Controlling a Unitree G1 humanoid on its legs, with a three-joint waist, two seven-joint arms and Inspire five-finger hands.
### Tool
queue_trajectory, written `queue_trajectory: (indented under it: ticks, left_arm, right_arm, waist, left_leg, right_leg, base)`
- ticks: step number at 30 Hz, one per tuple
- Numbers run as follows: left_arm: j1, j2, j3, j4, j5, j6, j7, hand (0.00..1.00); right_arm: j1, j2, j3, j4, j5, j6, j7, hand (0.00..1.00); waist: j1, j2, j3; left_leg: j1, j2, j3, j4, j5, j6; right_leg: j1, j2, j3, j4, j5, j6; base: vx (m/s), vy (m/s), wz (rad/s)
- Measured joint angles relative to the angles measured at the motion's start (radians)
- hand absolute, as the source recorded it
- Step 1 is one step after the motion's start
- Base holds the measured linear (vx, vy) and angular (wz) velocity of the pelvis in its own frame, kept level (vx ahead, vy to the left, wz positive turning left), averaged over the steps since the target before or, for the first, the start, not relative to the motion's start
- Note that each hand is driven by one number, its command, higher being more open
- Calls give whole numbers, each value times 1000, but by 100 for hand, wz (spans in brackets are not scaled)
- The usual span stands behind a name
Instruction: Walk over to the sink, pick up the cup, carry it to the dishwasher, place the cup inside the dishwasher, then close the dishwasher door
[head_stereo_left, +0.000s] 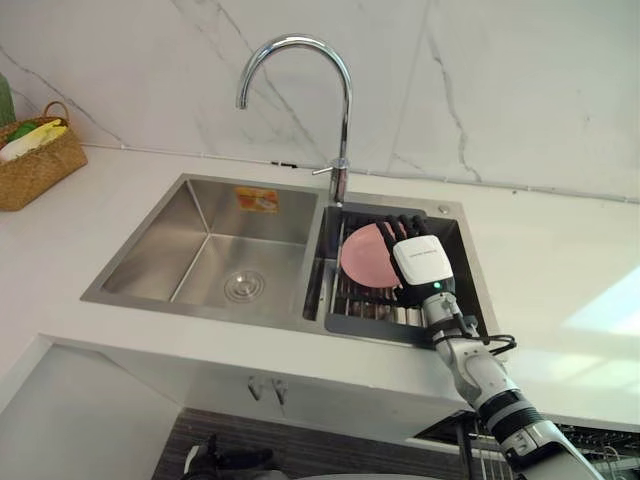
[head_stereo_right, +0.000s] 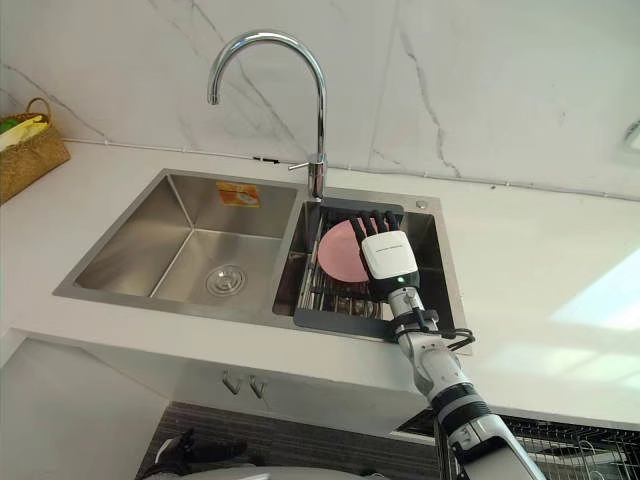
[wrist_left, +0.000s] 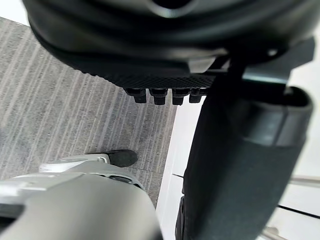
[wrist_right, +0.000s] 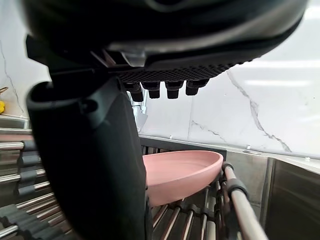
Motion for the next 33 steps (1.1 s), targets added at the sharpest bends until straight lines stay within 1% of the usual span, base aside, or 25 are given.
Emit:
queue_trajectory:
  ticks: [4,8,13,15,20,24,33]
  left_arm:
    - [0,0,9,0,0,-3,19,100]
    - [0,-4,24,0,0,-12,22,100]
    - [0,-5,33,1,0,-27,34,100]
    - [0,-5,36,2,0,-32,34,100]
    - [1,-6,36,4,1,-33,35,100]
    - [2,-6,36,4,1,-33,35,100]
    - [2,-6,36,4,4,-30,34,100]
  right_arm:
    - [-11,16,3,20,6,12,-47,100]
    - [-11,27,3,31,6,30,-117,100]
    - [-18,34,3,56,6,50,-167,100]
    - [-25,37,3,63,6,66,-169,100]
    - [-52,40,3,108,6,79,-161,100]
    - [-82,39,3,147,6,79,-133,100]
    - [-101,35,2,177,5,79,-109,100]
  waist:
    - [0,1,1]
    - [0,2,1]
    - [-1,3,4]
    - [-1,5,5]
    - [-1,6,7]
    - [2,7,8]
    - [8,5,19]
  left_leg:
    - [6,-4,-8,-18,9,-4]
    - [5,-5,-15,-18,10,-3]
    - [12,-6,-24,-19,12,1]
    - [12,-7,-30,-22,12,1]
    - [14,-8,-41,-23,12,1]
    - [15,-9,-46,-23,12,1]
    - [25,-12,-58,-23,10,-3]
  right_leg:
    - [5,-1,-10,-6,2,3]
    - [9,-1,-16,-7,2,2]
    - [22,-3,-27,-7,2,3]
    - [25,-3,-32,-8,2,3]
    - [39,-3,-43,-14,2,4]
    - [45,-3,-50,-17,2,5]
    - [66,-5,-67,-18,-1,8]
  base:
    - [-8,15,7]
    - [21,9,5]
    - [27,11,6]
    - [16,14,6]
    - [8,12,7]
    - [15,16,5]
    - [9,15,4]
